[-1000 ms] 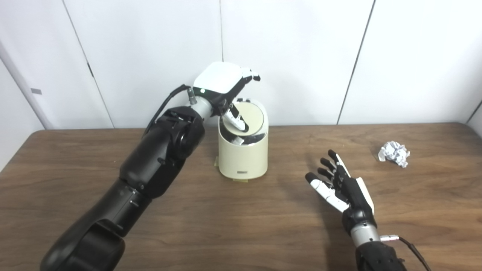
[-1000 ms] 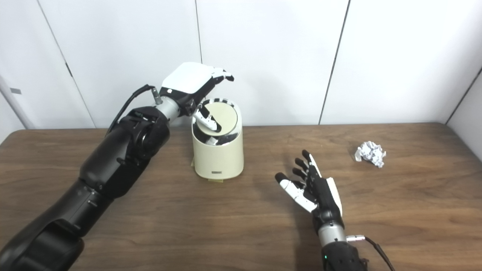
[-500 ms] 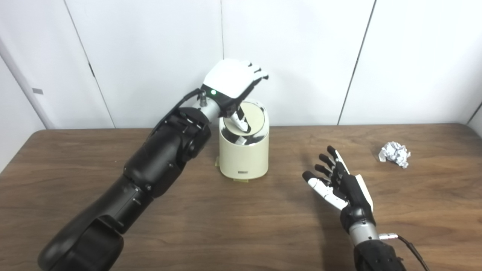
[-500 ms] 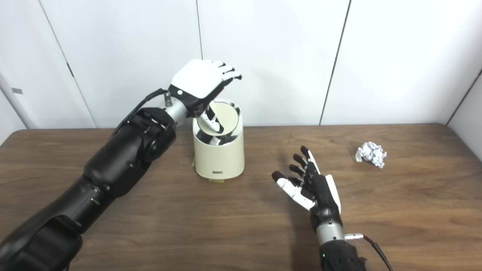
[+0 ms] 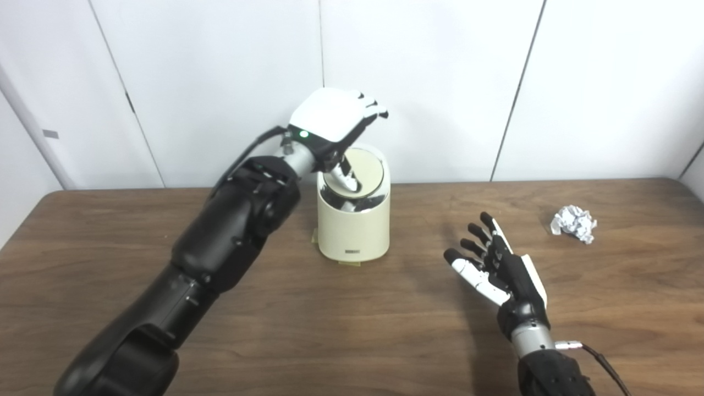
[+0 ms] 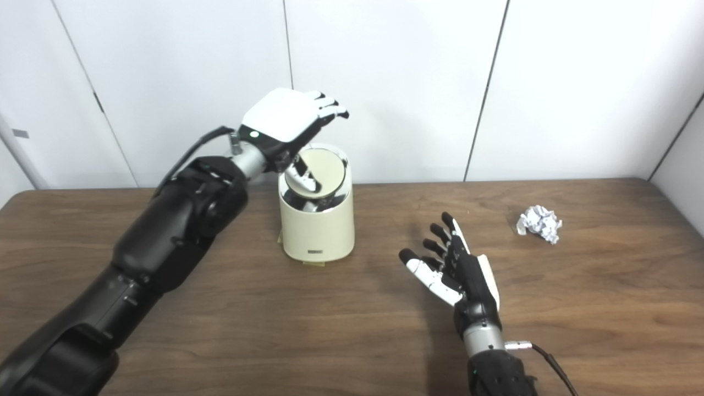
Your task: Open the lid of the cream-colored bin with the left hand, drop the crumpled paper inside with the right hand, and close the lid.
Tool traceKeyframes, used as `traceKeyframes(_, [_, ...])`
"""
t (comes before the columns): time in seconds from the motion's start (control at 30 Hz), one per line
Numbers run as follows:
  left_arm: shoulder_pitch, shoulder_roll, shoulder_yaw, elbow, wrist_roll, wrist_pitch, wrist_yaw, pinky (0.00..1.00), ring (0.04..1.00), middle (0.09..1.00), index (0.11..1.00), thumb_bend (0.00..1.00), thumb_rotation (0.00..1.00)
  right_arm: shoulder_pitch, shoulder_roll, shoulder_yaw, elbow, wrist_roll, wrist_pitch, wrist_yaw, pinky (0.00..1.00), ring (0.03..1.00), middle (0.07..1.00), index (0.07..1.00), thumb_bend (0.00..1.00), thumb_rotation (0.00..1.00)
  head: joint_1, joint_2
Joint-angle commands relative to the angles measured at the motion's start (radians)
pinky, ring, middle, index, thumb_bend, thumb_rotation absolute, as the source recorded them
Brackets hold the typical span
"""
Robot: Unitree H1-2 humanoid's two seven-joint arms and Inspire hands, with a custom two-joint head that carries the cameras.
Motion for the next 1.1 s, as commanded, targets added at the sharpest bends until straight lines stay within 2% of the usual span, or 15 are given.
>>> traceKeyframes(0.0, [-0.059, 0.031, 0.073, -0.074, -0.056, 0.033, -0.017, 0.83, 0.924, 0.922, 0.909, 0.91, 0.03, -0.029, 0.008, -0.009, -0.037, 0.023, -0.027, 0.002, 0.77, 0.870, 0.925, 0.976, 0.57, 0.37, -0.001, 0.001])
traceKeyframes(0.13, [-0.037, 0.038, 0.171, -0.124, -0.146, 0.036, 0.018, 0.75, 0.879, 0.879, 0.866, 0.87, 0.21, -0.026, 0.008, -0.012, -0.041, 0.036, -0.025, 0.003, 0.78, 0.874, 0.930, 0.978, 0.56, 0.35, 0.001, 0.001])
traceKeyframes(0.17, [-0.025, 0.030, 0.204, -0.134, -0.166, 0.045, 0.044, 0.74, 0.873, 0.874, 0.862, 0.86, 0.24, -0.026, 0.005, -0.009, -0.043, 0.026, -0.019, 0.000, 0.79, 0.874, 0.931, 0.979, 0.56, 0.35, 0.001, 0.002])
traceKeyframes(0.27, [0.012, 0.006, 0.291, -0.163, -0.232, 0.080, 0.102, 0.69, 0.826, 0.847, 0.826, 0.76, 0.27, -0.028, 0.005, -0.010, -0.043, 0.028, -0.019, 0.000, 0.77, 0.870, 0.923, 0.972, 0.57, 0.37, 0.000, 0.002])
traceKeyframes(0.4, [0.069, -0.013, 0.394, -0.225, -0.345, 0.161, 0.109, 0.75, 0.852, 0.866, 0.818, 0.61, 0.30, -0.031, 0.007, -0.015, -0.042, 0.046, -0.021, 0.003, 0.78, 0.875, 0.926, 0.974, 0.56, 0.35, 0.000, 0.002])
traceKeyframes(0.43, [0.091, -0.011, 0.410, -0.246, -0.373, 0.181, 0.098, 0.76, 0.873, 0.886, 0.836, 0.58, 0.35, -0.032, 0.008, -0.017, -0.042, 0.050, -0.018, 0.002, 0.78, 0.874, 0.925, 0.973, 0.56, 0.35, -0.001, 0.003])
traceKeyframes(0.5, [0.140, -0.003, 0.427, -0.283, -0.419, 0.199, 0.083, 0.79, 0.880, 0.891, 0.861, 0.53, 0.52, -0.035, 0.012, -0.024, -0.043, 0.068, -0.009, 0.003, 0.78, 0.872, 0.924, 0.969, 0.57, 0.33, 0.001, 0.003])
traceKeyframes(0.6, [0.229, -0.003, 0.454, -0.324, -0.503, 0.198, 0.085, 0.83, 0.881, 0.888, 0.871, 0.47, 0.67, -0.037, 0.016, -0.033, -0.052, 0.098, 0.008, 0.008, 0.80, 0.878, 0.929, 0.972, 0.57, 0.32, 0.002, 0.000])
traceKeyframes(0.7, [0.306, -0.016, 0.490, -0.341, -0.580, 0.200, 0.106, 0.86, 0.898, 0.897, 0.886, 0.47, 0.80, -0.036, 0.016, -0.036, -0.062, 0.103, 0.023, 0.006, 0.80, 0.881, 0.934, 0.974, 0.56, 0.33, 0.001, 0.001])
traceKeyframes(0.8, [0.380, -0.042, 0.538, -0.363, -0.670, 0.200, 0.131, 0.88, 0.914, 0.910, 0.906, 0.46, 0.85, -0.035, 0.016, -0.039, -0.067, 0.109, 0.029, 0.006, 0.80, 0.883, 0.933, 0.970, 0.56, 0.32, -0.002, 0.003])
traceKeyframes(0.93, [0.455, -0.077, 0.590, -0.381, -0.775, 0.208, 0.161, 0.90, 0.917, 0.911, 0.917, 0.48, 0.84, -0.032, 0.010, -0.036, -0.080, 0.094, 0.038, 0.001, 0.81, 0.887, 0.933, 0.967, 0.55, 0.33, 0.001, 0.006])
traceKeyframes(1.07, [0.522, -0.105, 0.606, -0.406, -0.837, 0.226, 0.190, 0.92, 0.927, 0.920, 0.920, 0.50, 0.87, -0.030, 0.002, -0.044, -0.084, 0.097, 0.046, 0.001, 0.81, 0.890, 0.936, 0.965, 0.55, 0.35, -0.001, 0.009])
